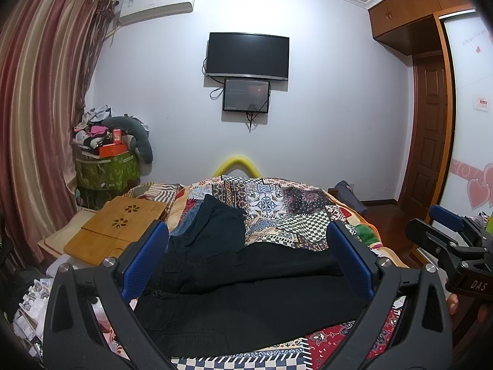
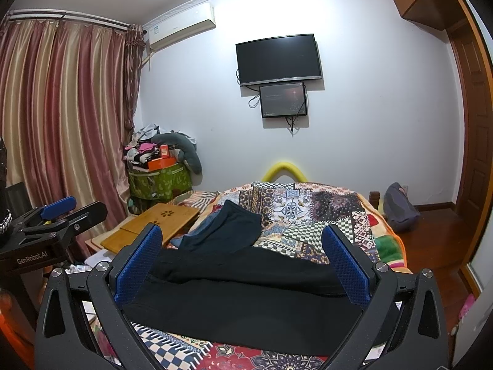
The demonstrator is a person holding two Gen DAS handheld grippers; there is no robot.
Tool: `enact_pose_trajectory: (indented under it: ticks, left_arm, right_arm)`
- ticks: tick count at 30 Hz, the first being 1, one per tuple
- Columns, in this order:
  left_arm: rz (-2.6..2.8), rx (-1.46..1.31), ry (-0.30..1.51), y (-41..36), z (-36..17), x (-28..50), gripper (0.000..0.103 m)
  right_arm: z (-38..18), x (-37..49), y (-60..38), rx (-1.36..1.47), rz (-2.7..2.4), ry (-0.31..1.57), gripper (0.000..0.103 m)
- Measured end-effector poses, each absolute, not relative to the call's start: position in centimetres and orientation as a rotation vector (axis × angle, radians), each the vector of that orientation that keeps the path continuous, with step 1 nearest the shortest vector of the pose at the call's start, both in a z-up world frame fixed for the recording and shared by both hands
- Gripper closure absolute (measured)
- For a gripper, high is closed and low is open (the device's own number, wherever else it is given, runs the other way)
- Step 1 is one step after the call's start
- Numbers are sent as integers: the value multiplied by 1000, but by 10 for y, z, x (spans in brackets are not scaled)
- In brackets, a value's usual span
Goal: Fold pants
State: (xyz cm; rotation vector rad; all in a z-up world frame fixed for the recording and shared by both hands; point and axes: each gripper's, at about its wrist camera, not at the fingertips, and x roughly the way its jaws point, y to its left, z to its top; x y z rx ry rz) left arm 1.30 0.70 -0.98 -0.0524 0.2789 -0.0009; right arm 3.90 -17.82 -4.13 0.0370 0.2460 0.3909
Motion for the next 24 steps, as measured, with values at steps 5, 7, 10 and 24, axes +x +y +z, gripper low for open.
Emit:
enact_pose_trajectory:
  ticks: [5, 7, 10, 24]
  left_arm:
    - [0, -55, 278, 8, -9, 12, 0]
    - [-1, -55, 277, 8, -10, 12, 0]
    - [-2, -54, 277, 8, -10, 12, 0]
    - [0, -56, 277, 8, -9, 12, 0]
  right_arm:
    - [-41, 40, -178, 37, 391, 245, 0]
    - [-41, 39, -178, 38, 391, 245, 0]
    - [-41, 39, -178, 40, 392, 245, 0]
    - [-40, 38, -179, 43, 389, 245, 0]
